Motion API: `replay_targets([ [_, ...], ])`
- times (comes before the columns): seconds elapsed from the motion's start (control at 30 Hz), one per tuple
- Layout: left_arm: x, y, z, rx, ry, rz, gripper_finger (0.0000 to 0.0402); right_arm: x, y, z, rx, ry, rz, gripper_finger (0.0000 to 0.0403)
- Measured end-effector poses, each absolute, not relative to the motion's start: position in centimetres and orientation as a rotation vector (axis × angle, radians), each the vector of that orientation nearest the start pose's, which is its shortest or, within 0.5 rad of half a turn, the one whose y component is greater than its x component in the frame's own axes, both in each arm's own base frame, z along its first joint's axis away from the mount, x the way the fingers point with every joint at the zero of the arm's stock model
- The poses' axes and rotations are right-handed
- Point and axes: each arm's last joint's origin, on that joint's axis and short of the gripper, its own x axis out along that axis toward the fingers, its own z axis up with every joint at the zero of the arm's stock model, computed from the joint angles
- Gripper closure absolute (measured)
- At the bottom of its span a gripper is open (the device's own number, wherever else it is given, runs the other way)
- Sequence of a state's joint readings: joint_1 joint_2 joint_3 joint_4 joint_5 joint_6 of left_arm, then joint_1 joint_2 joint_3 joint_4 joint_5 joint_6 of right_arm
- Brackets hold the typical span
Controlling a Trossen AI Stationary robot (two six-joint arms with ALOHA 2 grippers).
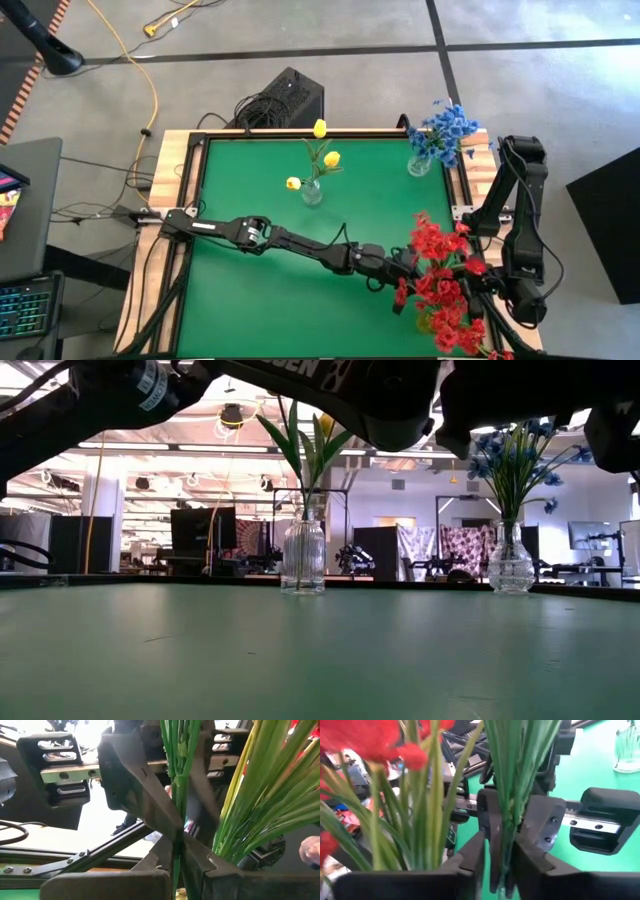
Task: Sort flowers into vase by color
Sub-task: Put the red flowers into the yellow vase
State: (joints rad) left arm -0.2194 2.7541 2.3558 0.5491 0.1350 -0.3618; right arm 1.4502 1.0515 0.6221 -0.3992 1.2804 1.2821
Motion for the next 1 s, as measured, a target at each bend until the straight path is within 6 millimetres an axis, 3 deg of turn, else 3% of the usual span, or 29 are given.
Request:
replay_targets([
  [0.27, 59.1, -14.7, 17.8, -0.347, -0.086, -0.393, 0.0401, 4.9, 18.8, 24.2, 0.479, 0.342, 0.112, 0.0148],
  [0.37, 59.0, -15.2, 17.9, -0.307, -0.099, -0.399, 0.0401, 4.9, 18.8, 24.4, 0.476, 0.386, 0.148, 0.0113],
  [0.57, 58.6, -15.8, 18.8, -0.301, -0.193, -0.43, 0.0401, 4.8, 18.4, 24.8, 0.505, 0.398, 0.16, 0.0098],
  [1.0, 58.3, -15.9, 20.3, -0.296, -0.227, -0.411, 0.0401, 4.3, 16.0, 25.8, 0.517, 0.491, 0.216, 0.0097],
])
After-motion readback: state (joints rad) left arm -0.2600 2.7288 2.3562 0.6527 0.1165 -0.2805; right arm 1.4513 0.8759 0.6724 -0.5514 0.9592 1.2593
